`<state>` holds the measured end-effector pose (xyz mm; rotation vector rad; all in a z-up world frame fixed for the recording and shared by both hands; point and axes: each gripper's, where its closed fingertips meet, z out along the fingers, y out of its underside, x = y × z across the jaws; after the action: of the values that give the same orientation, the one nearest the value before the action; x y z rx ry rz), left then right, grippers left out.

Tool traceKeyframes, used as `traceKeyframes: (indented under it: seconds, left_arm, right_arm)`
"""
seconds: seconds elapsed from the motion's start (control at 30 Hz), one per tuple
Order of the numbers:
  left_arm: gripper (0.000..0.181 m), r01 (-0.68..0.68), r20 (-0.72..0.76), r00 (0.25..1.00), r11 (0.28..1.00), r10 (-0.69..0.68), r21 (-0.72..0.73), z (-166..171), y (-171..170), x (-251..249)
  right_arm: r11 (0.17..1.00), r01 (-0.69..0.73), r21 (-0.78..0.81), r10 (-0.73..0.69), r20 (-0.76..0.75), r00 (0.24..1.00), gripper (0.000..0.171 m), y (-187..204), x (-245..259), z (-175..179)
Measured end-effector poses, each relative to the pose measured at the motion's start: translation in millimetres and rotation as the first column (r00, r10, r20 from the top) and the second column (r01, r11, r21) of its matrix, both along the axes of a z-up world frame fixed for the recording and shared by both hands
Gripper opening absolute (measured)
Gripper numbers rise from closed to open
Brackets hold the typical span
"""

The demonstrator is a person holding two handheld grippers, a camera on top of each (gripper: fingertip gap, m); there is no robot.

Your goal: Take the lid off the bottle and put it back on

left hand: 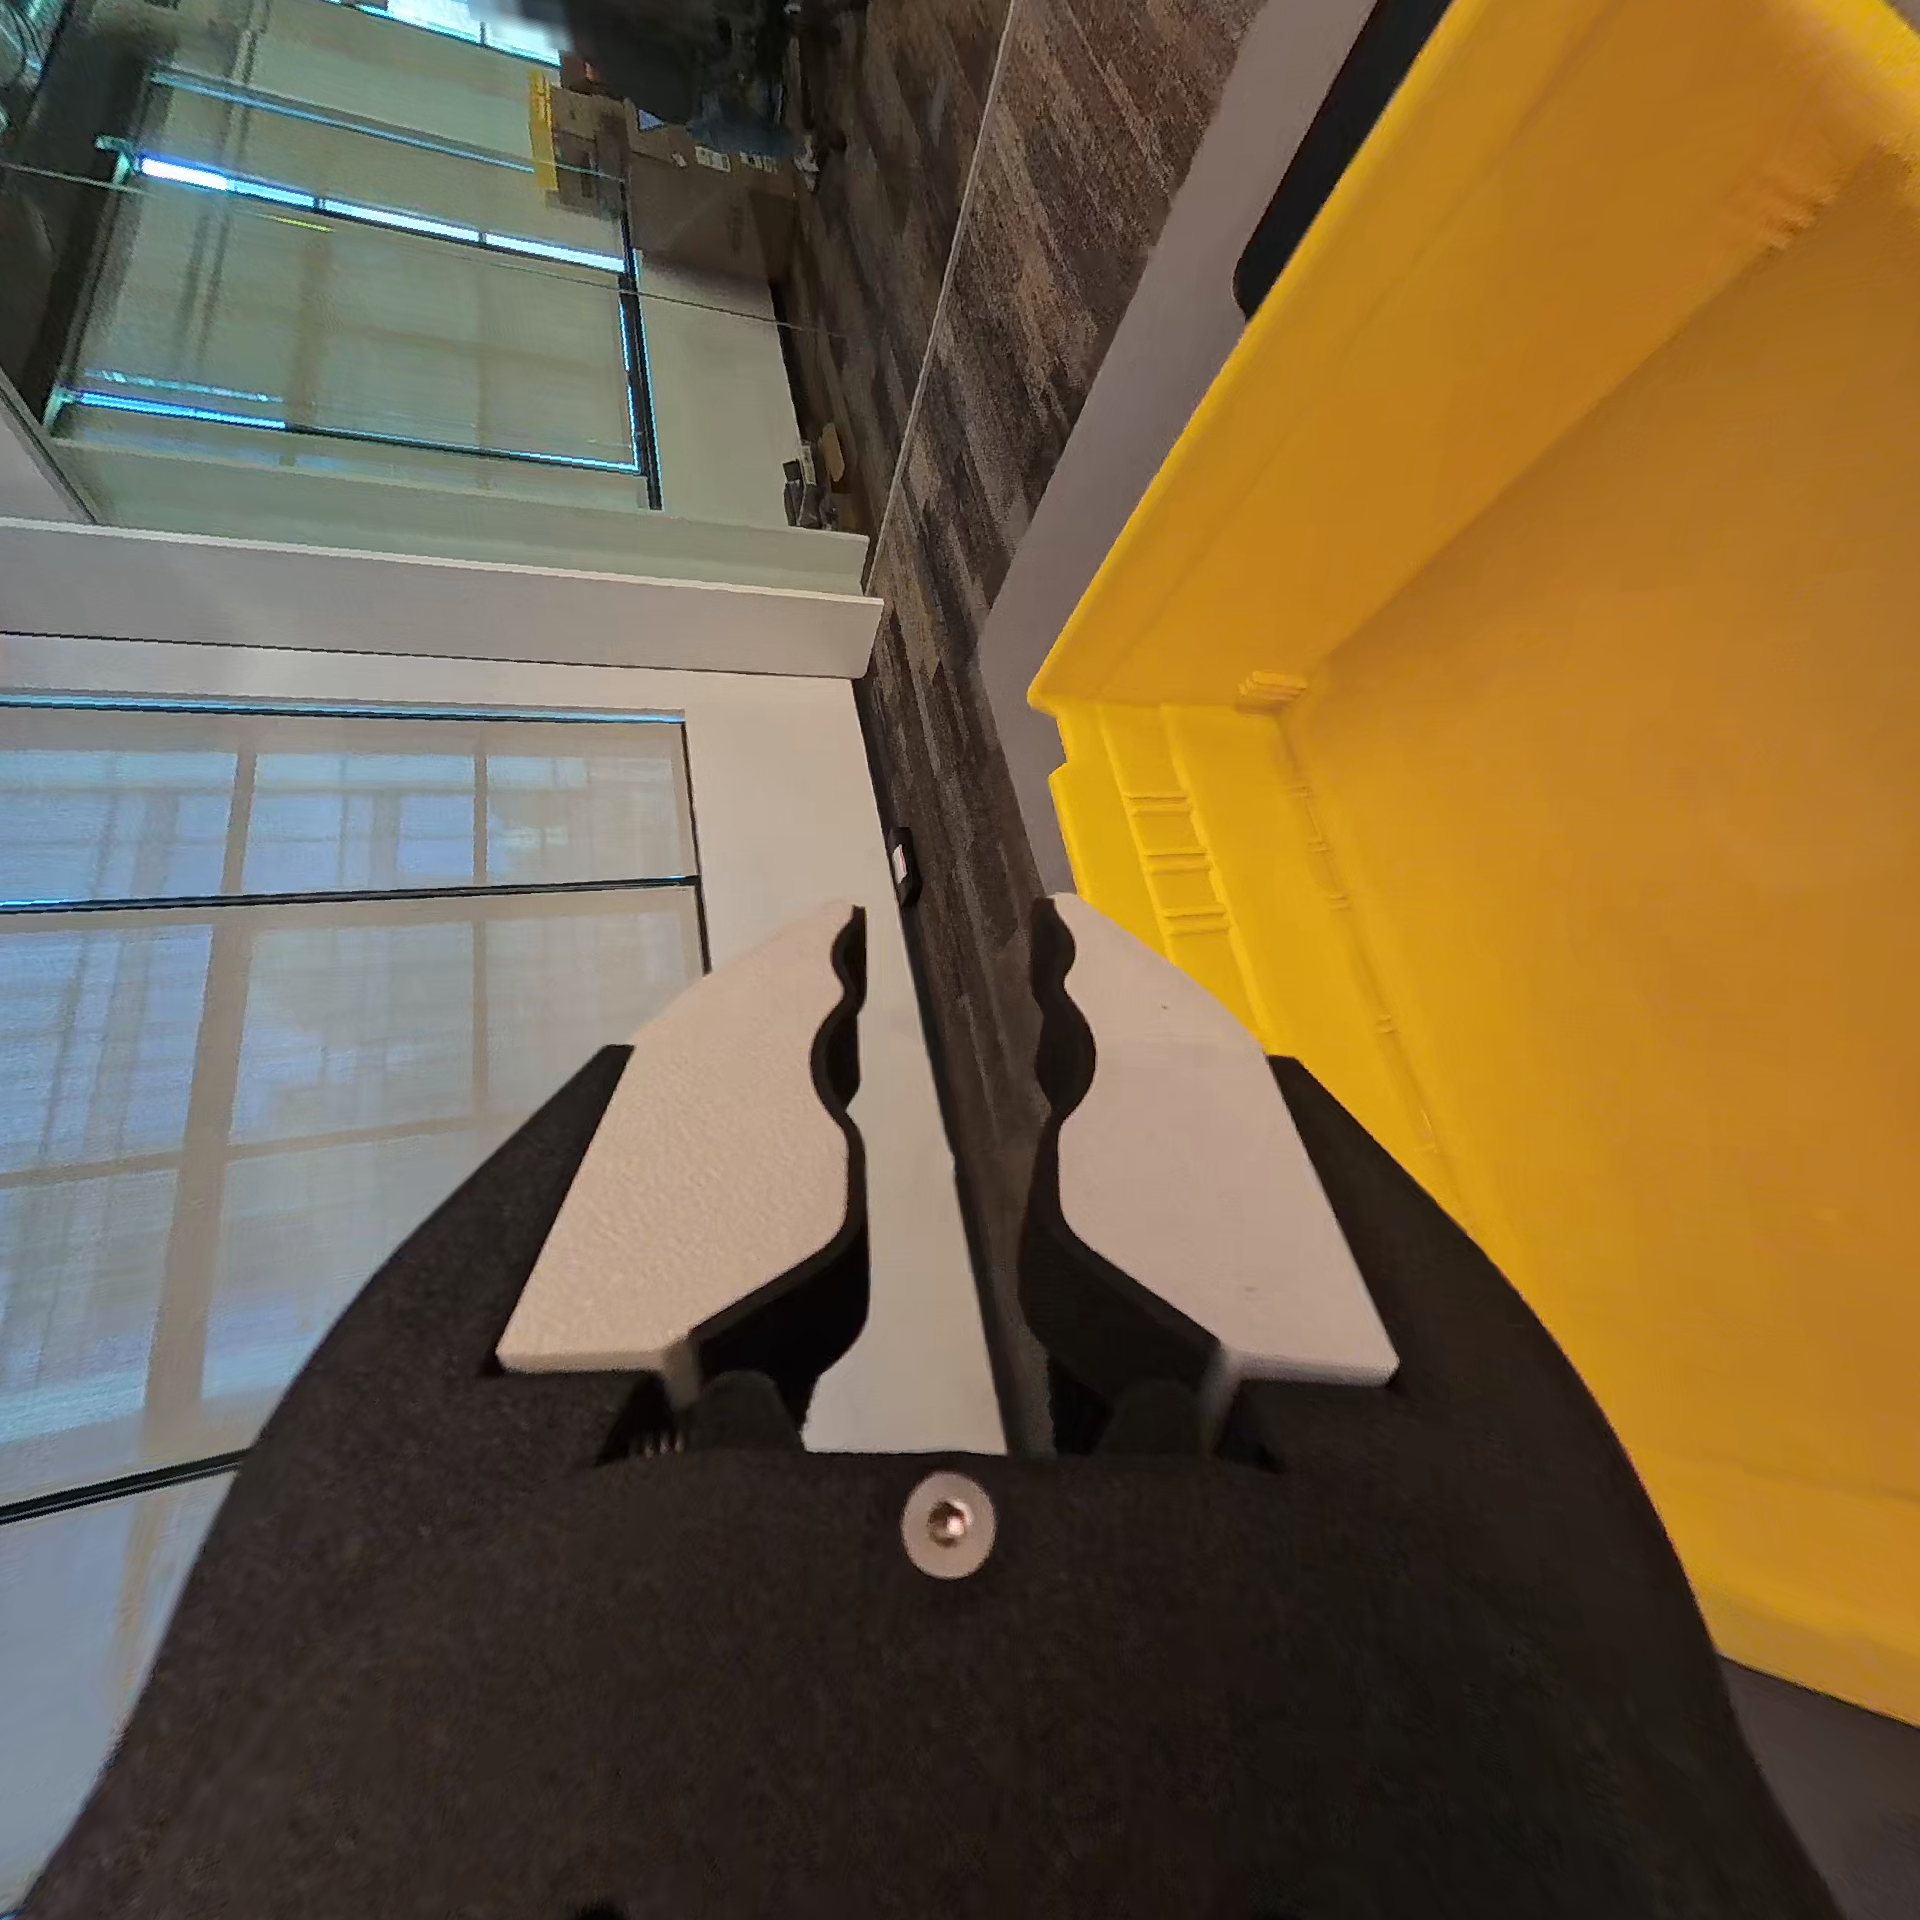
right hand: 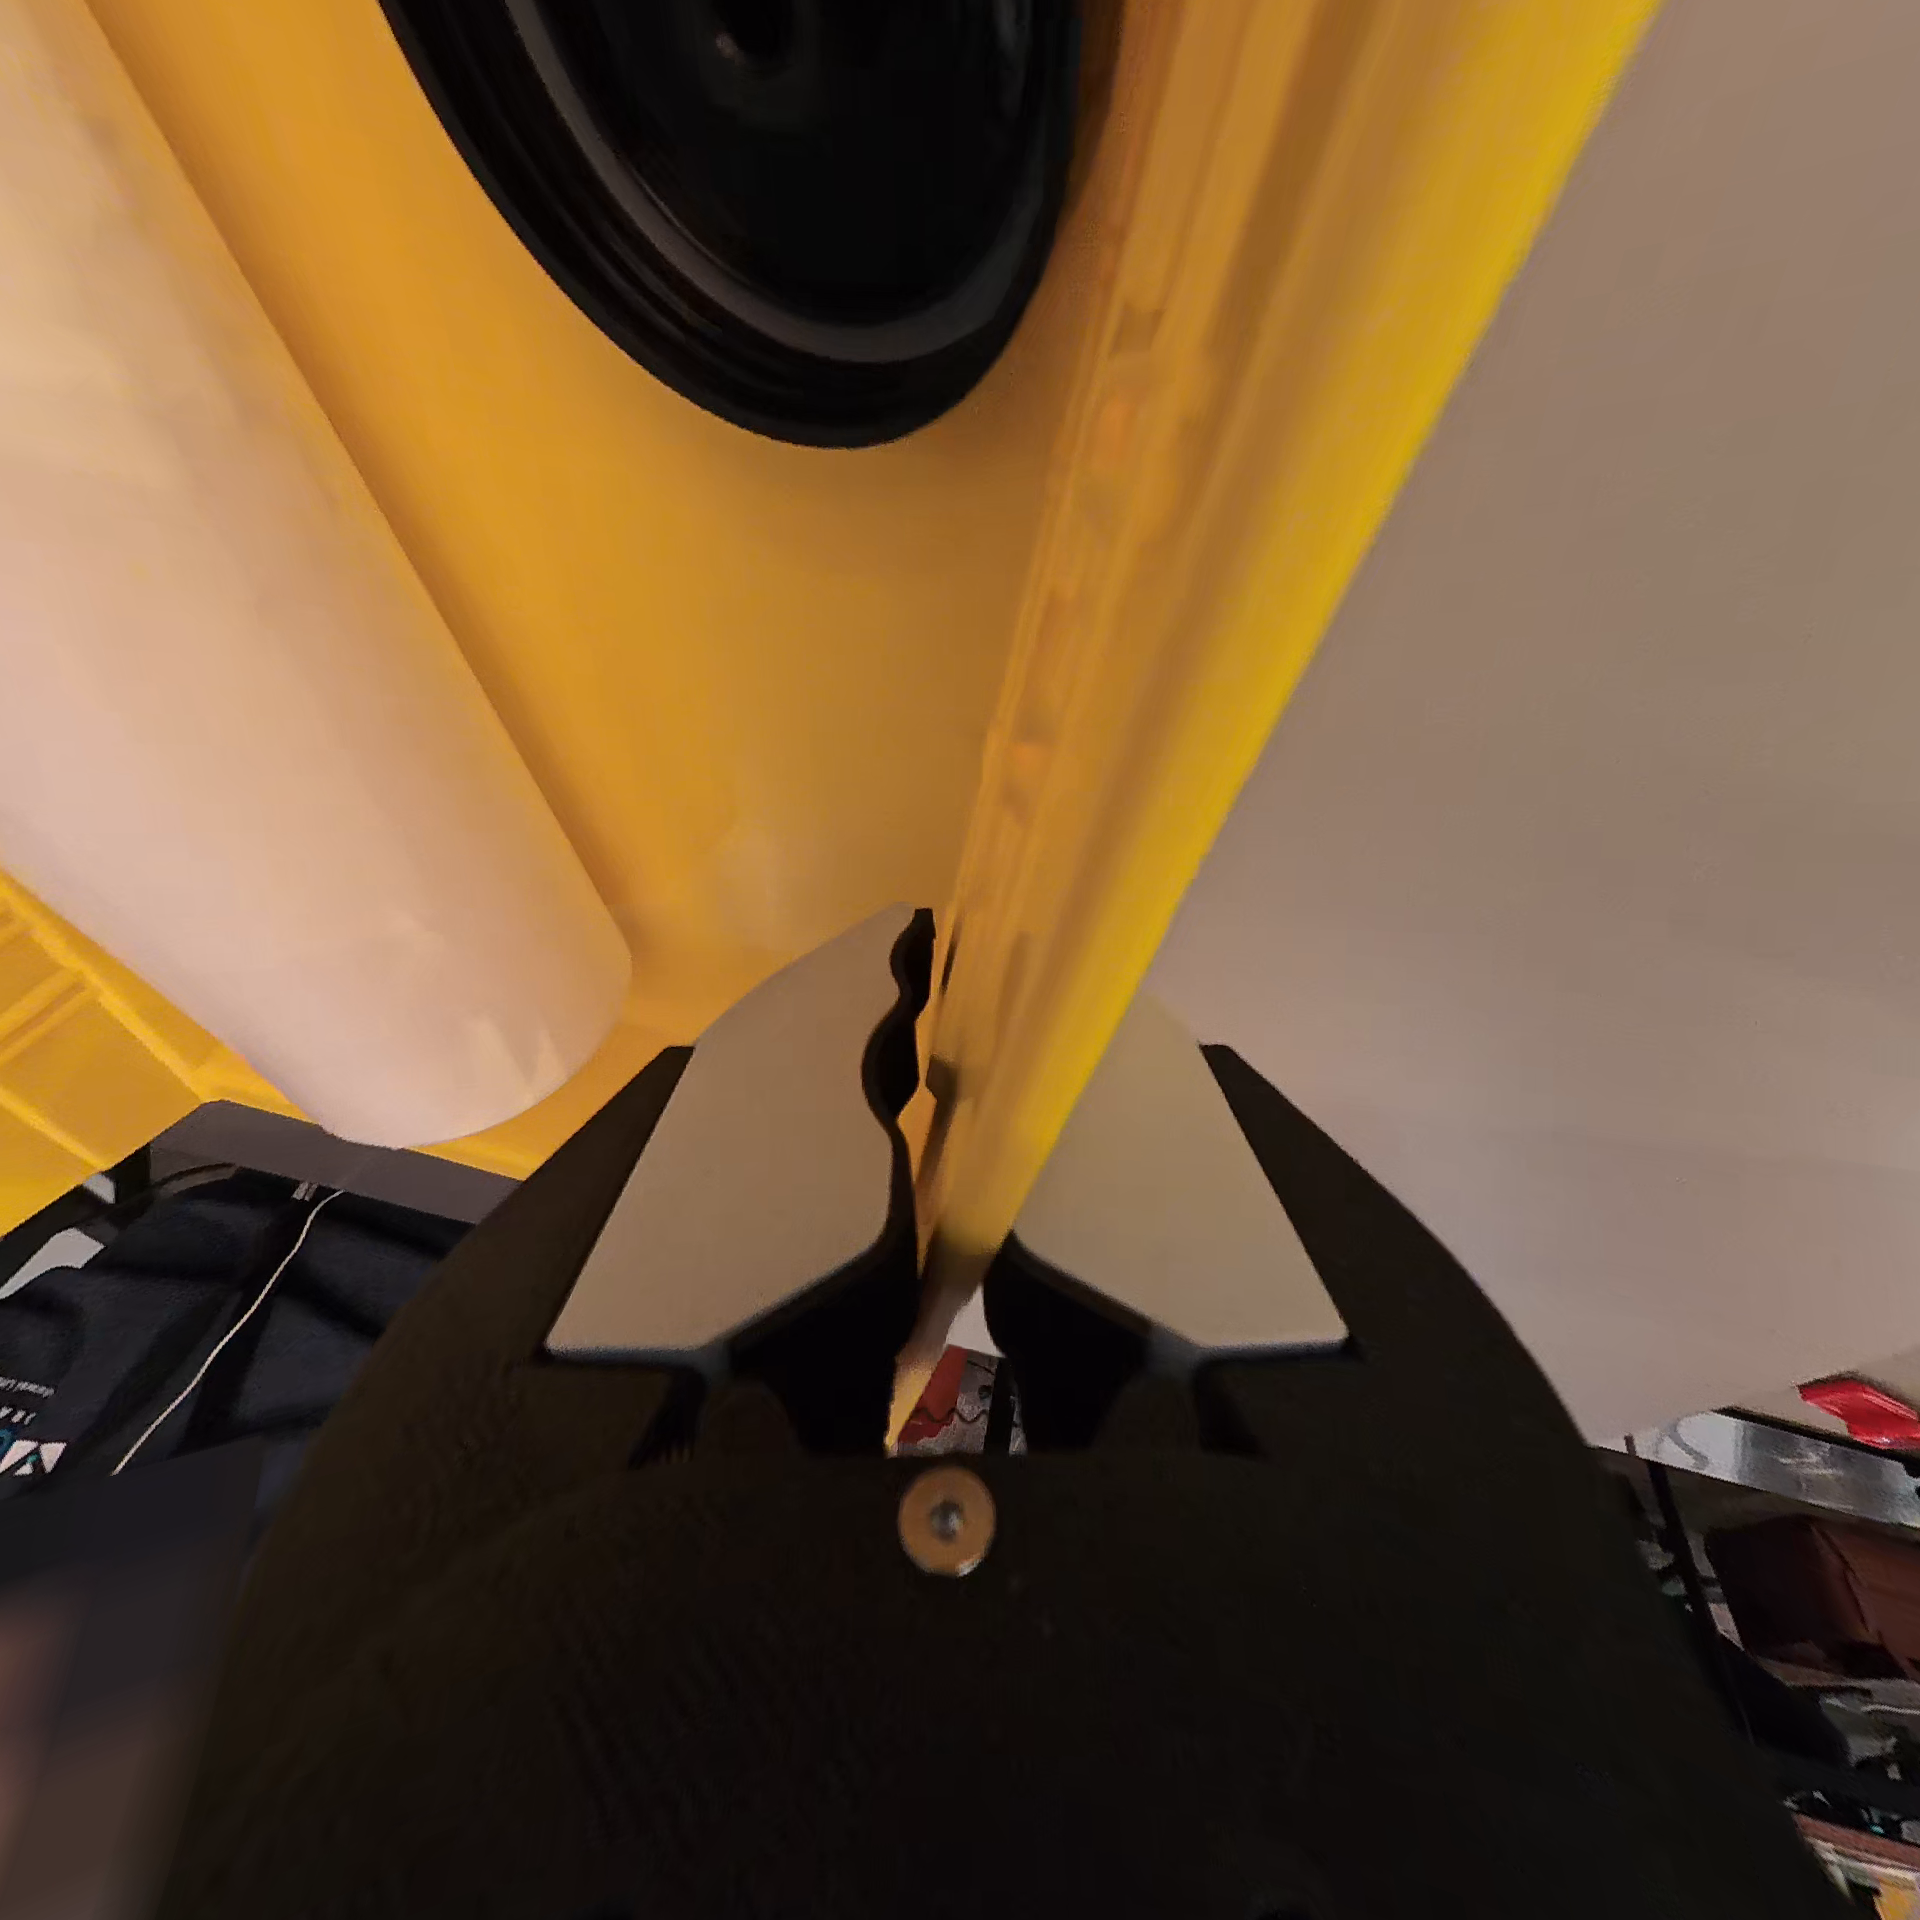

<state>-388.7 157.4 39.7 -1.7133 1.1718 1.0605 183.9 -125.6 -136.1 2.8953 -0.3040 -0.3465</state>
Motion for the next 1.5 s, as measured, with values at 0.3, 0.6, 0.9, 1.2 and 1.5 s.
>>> traceKeyframes:
  seconds: [0.3,0.6,0.9,1.2,1.5]
  left_arm:
    - [0.038,-0.048,0.441,0.897,0.998,0.023,0.047,26,9,-28]
    - [0.041,-0.049,0.566,0.824,0.996,-0.005,0.079,38,8,-31]
    - [0.023,0.065,0.78,0.505,0.884,0.37,-0.462,-49,14,-73]
    - [0.048,-0.005,0.562,0.453,0.632,0.692,-0.775,-125,1,-103]
    - [0.005,-0.028,0.383,0.563,0.48,0.732,-0.877,-155,-19,-94]
  right_arm:
    - [1.0,-0.001,-0.012,0.001,0.008,1.0,0.006,0,0,-1]
    - [0.999,-0.015,-0.034,0.016,0.02,1.0,0.006,-1,-1,-3]
    - [0.999,-0.03,-0.046,0.03,0.011,0.999,0.005,-3,-5,-3]
    - [0.999,-0.009,-0.045,0.009,0.014,1.0,0.005,-1,-6,-4]
    - [0.998,-0.022,-0.065,0.02,-0.031,0.999,0.004,3,-25,-3]
